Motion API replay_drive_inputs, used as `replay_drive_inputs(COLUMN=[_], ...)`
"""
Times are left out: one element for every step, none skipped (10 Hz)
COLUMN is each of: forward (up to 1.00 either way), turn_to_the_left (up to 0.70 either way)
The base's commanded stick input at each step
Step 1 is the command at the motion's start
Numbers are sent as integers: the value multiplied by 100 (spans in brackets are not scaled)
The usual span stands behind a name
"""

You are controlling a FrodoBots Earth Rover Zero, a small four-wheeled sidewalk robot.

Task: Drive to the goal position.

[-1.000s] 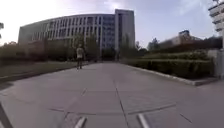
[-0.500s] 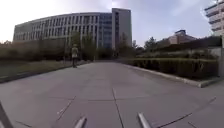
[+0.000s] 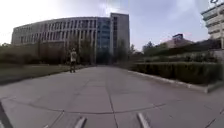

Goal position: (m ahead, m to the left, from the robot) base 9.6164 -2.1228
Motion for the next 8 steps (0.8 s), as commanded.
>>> replay_drive_inputs(forward=[70,70,70,70,70,70,70,70], turn_to_the_left=[0,0,0,0,0,0,0,0])
